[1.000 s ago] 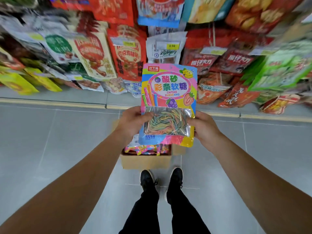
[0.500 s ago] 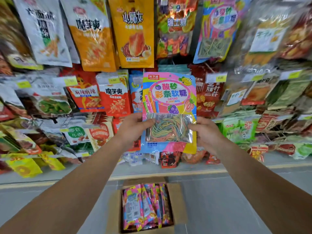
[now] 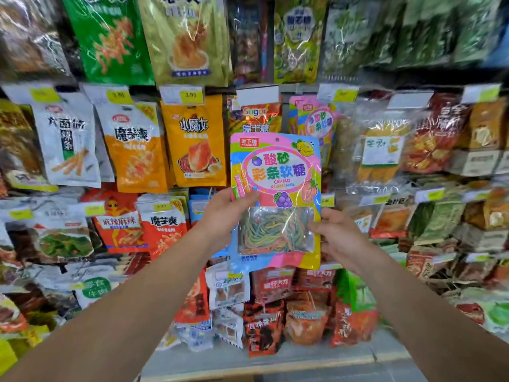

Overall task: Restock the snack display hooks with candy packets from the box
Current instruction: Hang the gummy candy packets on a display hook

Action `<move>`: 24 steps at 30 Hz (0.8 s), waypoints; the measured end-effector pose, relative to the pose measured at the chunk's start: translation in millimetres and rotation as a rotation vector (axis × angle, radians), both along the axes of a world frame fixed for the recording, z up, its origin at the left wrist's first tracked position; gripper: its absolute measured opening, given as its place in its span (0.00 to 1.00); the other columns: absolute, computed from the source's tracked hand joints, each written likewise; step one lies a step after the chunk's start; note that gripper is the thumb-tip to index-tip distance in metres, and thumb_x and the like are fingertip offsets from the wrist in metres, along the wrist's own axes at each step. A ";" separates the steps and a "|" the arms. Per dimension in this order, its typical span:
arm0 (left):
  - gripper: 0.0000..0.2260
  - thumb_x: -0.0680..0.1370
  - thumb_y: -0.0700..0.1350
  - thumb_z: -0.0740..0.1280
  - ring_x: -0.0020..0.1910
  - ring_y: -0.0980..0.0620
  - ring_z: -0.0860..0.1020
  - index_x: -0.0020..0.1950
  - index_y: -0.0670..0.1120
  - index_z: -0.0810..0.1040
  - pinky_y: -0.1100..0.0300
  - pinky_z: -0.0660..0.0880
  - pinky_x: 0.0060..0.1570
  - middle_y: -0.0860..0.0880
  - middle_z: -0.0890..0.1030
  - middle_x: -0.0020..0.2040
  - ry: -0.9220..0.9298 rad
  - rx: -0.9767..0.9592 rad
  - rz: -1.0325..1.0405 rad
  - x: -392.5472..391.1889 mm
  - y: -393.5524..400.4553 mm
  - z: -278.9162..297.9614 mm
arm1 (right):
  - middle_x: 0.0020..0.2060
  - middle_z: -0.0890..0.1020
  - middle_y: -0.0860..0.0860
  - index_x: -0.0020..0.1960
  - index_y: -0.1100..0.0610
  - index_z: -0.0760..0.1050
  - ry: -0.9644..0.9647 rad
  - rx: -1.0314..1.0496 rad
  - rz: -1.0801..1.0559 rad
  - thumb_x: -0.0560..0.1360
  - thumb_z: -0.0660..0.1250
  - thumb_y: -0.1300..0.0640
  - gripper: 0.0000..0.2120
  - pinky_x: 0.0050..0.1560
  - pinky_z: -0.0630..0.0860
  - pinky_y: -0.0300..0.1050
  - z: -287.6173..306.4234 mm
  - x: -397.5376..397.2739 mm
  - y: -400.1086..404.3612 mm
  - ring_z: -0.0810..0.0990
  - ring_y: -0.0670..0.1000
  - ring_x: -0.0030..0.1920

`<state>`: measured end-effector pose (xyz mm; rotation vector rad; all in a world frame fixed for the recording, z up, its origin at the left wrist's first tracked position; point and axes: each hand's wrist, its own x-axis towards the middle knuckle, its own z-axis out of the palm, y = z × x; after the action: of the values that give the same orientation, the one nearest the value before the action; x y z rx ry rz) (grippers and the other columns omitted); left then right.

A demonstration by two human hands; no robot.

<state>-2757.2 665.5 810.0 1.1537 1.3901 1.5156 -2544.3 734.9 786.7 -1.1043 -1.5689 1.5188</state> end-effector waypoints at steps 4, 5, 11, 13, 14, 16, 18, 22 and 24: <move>0.09 0.80 0.43 0.67 0.54 0.50 0.83 0.58 0.41 0.81 0.54 0.76 0.55 0.47 0.85 0.54 -0.034 0.038 0.008 19.2 36.1 16.2 | 0.46 0.86 0.56 0.51 0.55 0.81 -0.078 0.119 -0.068 0.75 0.67 0.65 0.09 0.54 0.79 0.55 26.3 16.3 43.3 0.84 0.54 0.47; 0.08 0.80 0.43 0.67 0.53 0.52 0.83 0.57 0.42 0.81 0.57 0.76 0.53 0.48 0.85 0.54 -0.027 0.043 0.013 22.6 44.2 20.2 | 0.46 0.86 0.55 0.51 0.54 0.81 -0.094 0.158 -0.101 0.74 0.68 0.63 0.08 0.55 0.79 0.55 36.1 19.1 57.8 0.84 0.53 0.48; 0.02 0.78 0.43 0.69 0.40 0.67 0.81 0.46 0.49 0.81 0.67 0.72 0.44 0.58 0.84 0.43 -0.013 0.043 0.092 50.5 87.6 36.6 | 0.49 0.83 0.47 0.50 0.49 0.78 -0.207 0.577 -0.277 0.73 0.62 0.60 0.10 0.48 0.75 0.41 108.9 36.9 130.4 0.81 0.50 0.51; 0.01 0.77 0.43 0.70 0.45 0.62 0.82 0.47 0.48 0.82 0.63 0.73 0.50 0.55 0.85 0.46 0.000 0.030 0.119 56.4 102.2 40.0 | 0.52 0.82 0.49 0.57 0.54 0.78 -0.235 0.715 -0.285 0.75 0.62 0.63 0.14 0.48 0.71 0.37 134.1 38.7 147.5 0.79 0.48 0.52; 0.01 0.77 0.44 0.71 0.47 0.59 0.82 0.48 0.48 0.82 0.62 0.73 0.49 0.54 0.85 0.47 0.005 0.026 0.135 58.4 107.8 40.6 | 0.53 0.82 0.49 0.59 0.55 0.78 -0.257 0.759 -0.283 0.74 0.63 0.63 0.15 0.49 0.70 0.37 143.8 37.9 154.8 0.79 0.48 0.53; 0.07 0.75 0.46 0.73 0.51 0.55 0.81 0.51 0.47 0.82 0.60 0.74 0.50 0.52 0.85 0.50 0.023 0.027 0.161 63.9 118.7 42.5 | 0.57 0.81 0.49 0.64 0.54 0.76 -0.350 0.874 -0.265 0.75 0.64 0.62 0.18 0.54 0.72 0.41 159.6 37.0 170.7 0.79 0.50 0.55; 0.15 0.73 0.51 0.74 0.55 0.51 0.81 0.55 0.45 0.82 0.52 0.74 0.59 0.50 0.85 0.53 0.057 -0.005 0.166 68.3 126.6 43.6 | 0.63 0.79 0.53 0.69 0.54 0.73 -0.497 1.001 -0.244 0.75 0.64 0.62 0.22 0.60 0.72 0.47 167.4 35.9 183.9 0.77 0.55 0.61; 0.05 0.77 0.47 0.71 0.52 0.53 0.81 0.48 0.47 0.84 0.54 0.72 0.57 0.52 0.86 0.49 0.087 -0.027 0.156 72.3 146.4 48.5 | 0.72 0.70 0.53 0.74 0.55 0.66 -0.725 1.260 -0.244 0.76 0.63 0.63 0.27 0.67 0.69 0.52 174.5 34.0 215.9 0.68 0.58 0.70; 0.04 0.77 0.46 0.71 0.52 0.54 0.82 0.48 0.48 0.84 0.55 0.72 0.56 0.53 0.86 0.49 0.098 -0.035 0.153 72.7 153.9 53.4 | 0.75 0.65 0.51 0.76 0.55 0.62 -0.824 1.318 -0.222 0.76 0.64 0.61 0.30 0.72 0.65 0.53 176.4 33.3 232.9 0.62 0.57 0.74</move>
<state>-2684.5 819.3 863.4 1.1351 1.5963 1.5514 -2510.9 967.7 963.1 -0.9822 -2.2433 -0.3570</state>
